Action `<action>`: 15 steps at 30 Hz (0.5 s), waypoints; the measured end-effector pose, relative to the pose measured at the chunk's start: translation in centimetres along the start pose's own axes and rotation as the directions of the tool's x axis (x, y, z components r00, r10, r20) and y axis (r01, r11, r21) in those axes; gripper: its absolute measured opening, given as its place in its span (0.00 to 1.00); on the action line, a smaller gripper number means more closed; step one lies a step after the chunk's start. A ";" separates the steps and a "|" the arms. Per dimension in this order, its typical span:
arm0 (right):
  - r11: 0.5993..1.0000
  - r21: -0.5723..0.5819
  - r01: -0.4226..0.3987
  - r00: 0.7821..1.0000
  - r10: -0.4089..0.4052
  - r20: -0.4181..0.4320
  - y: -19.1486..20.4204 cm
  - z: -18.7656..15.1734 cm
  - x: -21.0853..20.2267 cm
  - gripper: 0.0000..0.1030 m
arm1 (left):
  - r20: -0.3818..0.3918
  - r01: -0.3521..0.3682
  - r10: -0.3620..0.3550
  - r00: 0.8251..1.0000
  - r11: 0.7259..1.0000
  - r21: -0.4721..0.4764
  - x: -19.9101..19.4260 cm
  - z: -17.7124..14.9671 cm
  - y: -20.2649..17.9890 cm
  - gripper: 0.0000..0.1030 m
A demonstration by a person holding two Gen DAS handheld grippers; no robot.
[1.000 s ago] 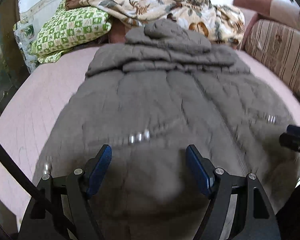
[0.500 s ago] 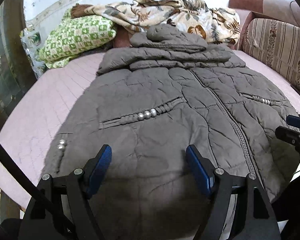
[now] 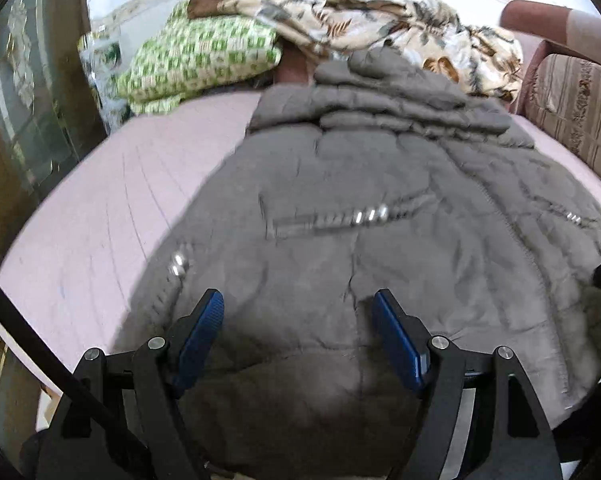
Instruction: Fold large clothes
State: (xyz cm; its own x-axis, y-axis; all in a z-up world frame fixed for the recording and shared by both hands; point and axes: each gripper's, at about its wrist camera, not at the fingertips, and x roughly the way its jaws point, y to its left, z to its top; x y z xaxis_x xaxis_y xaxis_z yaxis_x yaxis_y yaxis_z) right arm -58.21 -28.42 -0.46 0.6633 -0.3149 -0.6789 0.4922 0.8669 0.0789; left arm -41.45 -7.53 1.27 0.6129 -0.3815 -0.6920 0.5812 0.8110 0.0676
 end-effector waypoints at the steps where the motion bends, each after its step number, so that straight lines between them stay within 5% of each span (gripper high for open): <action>1: 1.000 -0.001 0.005 1.000 -0.005 -0.007 -0.1 -0.2 0.2 0.68 | -0.010 -0.006 0.006 1.000 1.000 -0.004 0.5 -0.2 -0.1 0.76; 15: 1.000 -0.009 -0.003 0.996 0.002 -0.087 -0.2 -0.6 3.0 0.83 | -0.007 0.004 -0.004 1.000 1.000 0.012 1.1 0.4 -0.5 0.84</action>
State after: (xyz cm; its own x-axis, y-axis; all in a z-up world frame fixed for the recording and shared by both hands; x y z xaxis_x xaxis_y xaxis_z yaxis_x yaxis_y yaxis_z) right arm -56.68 -29.34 -2.98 0.6128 -0.2787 -0.7394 0.4855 0.8711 0.0740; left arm -40.81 -8.52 0.76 0.6067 -0.3816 -0.6973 0.5899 0.8041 0.0732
